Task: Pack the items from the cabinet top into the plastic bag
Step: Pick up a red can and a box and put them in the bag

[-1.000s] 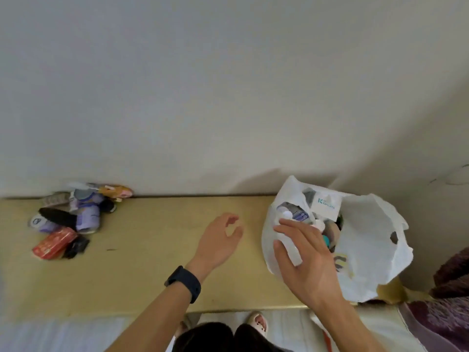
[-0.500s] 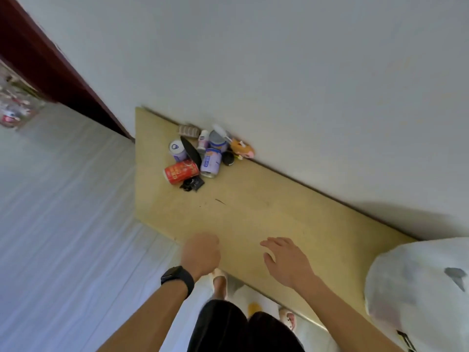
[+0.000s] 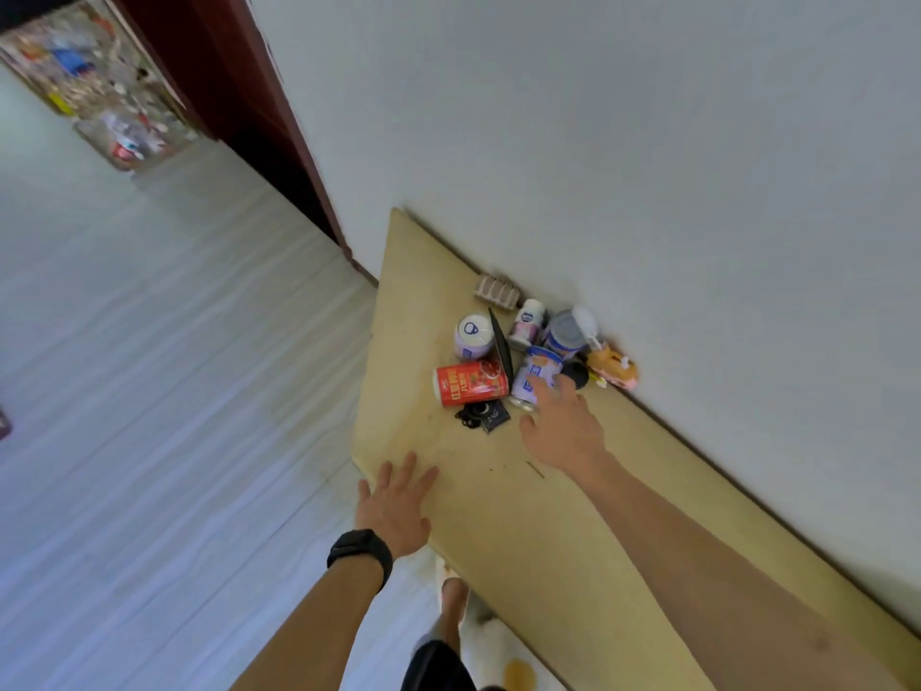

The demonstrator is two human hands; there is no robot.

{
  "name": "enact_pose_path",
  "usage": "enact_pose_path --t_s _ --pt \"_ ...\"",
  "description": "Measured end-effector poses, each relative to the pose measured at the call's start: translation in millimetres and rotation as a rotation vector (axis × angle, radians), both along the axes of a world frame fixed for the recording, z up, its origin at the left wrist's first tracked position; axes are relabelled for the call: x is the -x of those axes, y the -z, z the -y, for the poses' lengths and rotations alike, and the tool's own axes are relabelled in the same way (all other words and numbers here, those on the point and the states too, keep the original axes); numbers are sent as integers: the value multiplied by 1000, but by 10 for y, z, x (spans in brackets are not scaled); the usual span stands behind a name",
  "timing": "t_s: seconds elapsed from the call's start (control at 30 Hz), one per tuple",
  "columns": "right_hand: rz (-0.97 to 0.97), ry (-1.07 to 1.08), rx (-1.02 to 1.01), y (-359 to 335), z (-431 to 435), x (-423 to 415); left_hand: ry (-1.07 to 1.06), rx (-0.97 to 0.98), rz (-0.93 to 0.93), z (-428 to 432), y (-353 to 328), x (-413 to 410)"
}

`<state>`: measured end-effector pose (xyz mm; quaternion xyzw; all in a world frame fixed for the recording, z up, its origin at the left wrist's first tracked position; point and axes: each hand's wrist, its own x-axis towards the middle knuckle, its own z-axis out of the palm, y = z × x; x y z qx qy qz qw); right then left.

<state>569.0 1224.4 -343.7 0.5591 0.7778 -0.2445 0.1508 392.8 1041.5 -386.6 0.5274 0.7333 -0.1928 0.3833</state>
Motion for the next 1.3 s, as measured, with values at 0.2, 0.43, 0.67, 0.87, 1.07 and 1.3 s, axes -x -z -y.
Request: enact_pose_path --t_s 0.2,0.43,0.67,0.87,1.07,1.3 --pt "-3 90 96 288 -239 136 -117 -75 55 -80 -12 13" --pt "51 195 198 264 102 -110 -547 -435 142 -910 -110 192" --pt "107 326 281 245 630 -525 -238 -358 86 -1465 12 306" --pt "84 461 184 318 787 -742 -347 -254 184 -1391 -51 304" --pt "-3 559 125 374 644 -834 -889 -278 453 -1040 -214 249" --pt "-155 671 276 401 539 -1022 -1262 -235 878 -543 -477 31"
